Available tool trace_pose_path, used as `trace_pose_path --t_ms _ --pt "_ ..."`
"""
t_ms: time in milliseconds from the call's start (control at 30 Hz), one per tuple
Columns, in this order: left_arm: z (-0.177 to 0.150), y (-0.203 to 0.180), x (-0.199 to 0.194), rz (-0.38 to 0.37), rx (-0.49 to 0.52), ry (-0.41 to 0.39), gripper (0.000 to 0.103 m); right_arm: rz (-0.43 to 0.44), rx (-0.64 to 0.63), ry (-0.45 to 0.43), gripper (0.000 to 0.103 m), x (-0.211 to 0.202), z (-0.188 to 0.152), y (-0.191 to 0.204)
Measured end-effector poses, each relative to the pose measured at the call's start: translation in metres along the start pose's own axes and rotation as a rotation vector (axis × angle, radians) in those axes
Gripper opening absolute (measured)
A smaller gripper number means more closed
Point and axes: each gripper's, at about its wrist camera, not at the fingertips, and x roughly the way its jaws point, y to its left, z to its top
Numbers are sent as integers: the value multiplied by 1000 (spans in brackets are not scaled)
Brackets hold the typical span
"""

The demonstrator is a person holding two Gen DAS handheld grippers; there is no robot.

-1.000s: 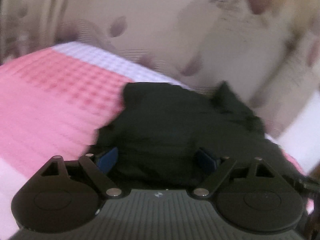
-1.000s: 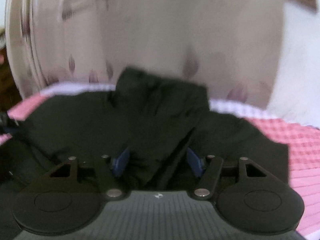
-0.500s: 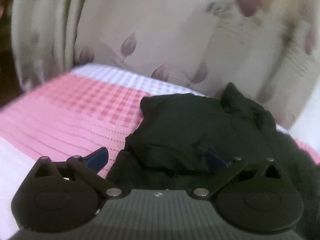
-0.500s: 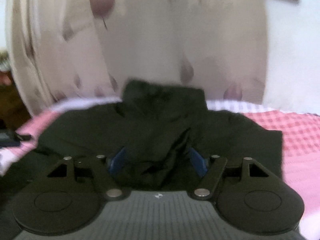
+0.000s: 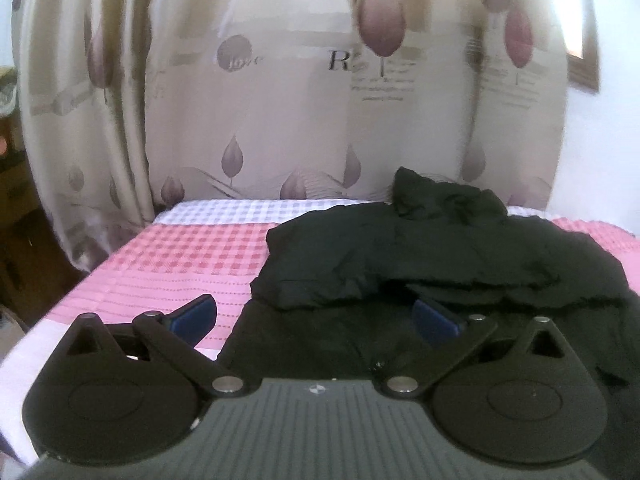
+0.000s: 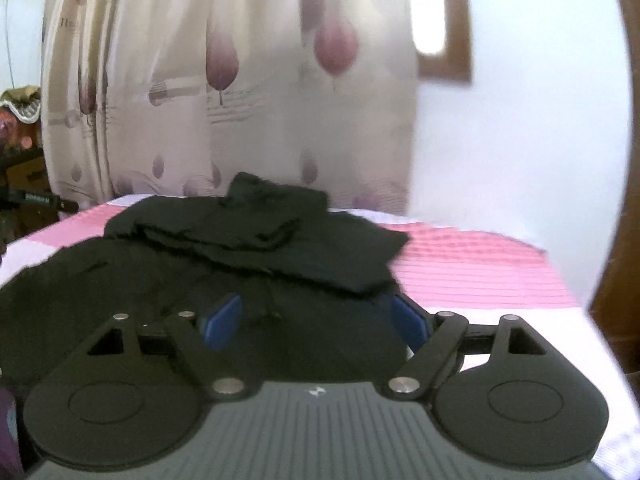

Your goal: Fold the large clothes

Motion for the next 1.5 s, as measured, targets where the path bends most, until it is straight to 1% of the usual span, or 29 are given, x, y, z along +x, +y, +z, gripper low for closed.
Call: trace_pose_path --t_ms 67,100,133,200,300,533,600,667,733,767,900,967,1100,1133,1167,1233,1300,1367,1400,1433,1467,1500 --pt "-4 -6 -11 1 23 -15 103 -19 -17 -21 91 -21 -5 0" --pt "-5 -8 -15 5 33 -20 103 -24 -25 -32 100 -31 -7 0" --pt "-7 -10 -20 9 40 -23 103 -32 -31 -49 103 -40 -11 0" --pt "-12 -11 -27 7 50 -25 103 -41 -32 -69 103 -53 -18 -1" --pt "-21 -11 -37 21 64 -24 103 -43 8 -52 103 -58 -30 -5" --pt "-45 2 -50 73 104 0 103 38 290 -19 103 -44 -58 -29" --pt "-54 11 -53 72 109 8 103 53 340 6 103 -37 -67 -33" --pt "-62 24 -57 54 102 11 103 56 376 32 103 -34 -76 -34" --pt "-68 39 -60 19 74 16 103 62 400 42 103 -33 -81 -34" --pt "-70 51 -61 -10 43 25 103 71 412 47 103 -32 -83 -35" --pt "-75 107 -59 -74 -132 86 102 74 416 43 103 -35 -88 -35" --pt "-79 130 -58 -132 -196 121 102 76 426 47 103 -35 -90 -36" --pt "-94 150 -57 -231 -225 166 101 74 443 76 103 -28 -94 -37" --pt "-99 154 -54 -266 -233 192 98 76 445 82 103 -27 -95 -36" --pt "-105 157 -51 -295 -245 216 92 80 448 86 103 -27 -96 -36" --pt "-117 161 -48 -339 -268 249 88 83 445 91 103 -27 -98 -35" --pt "-129 164 -45 -398 -300 278 88 83 446 100 103 -27 -101 -35" --pt "-137 165 -40 -464 -334 306 80 102 466 119 103 -25 -104 -37" --pt "-140 164 -38 -485 -340 317 78 111 482 127 103 -24 -107 -38" --pt "-142 163 -36 -504 -349 325 72 123 500 133 103 -23 -110 -40" --pt "-144 162 -35 -527 -363 330 62 135 518 142 102 -21 -112 -41" --pt "-145 161 -34 -553 -375 334 56 148 540 151 102 -20 -115 -42"
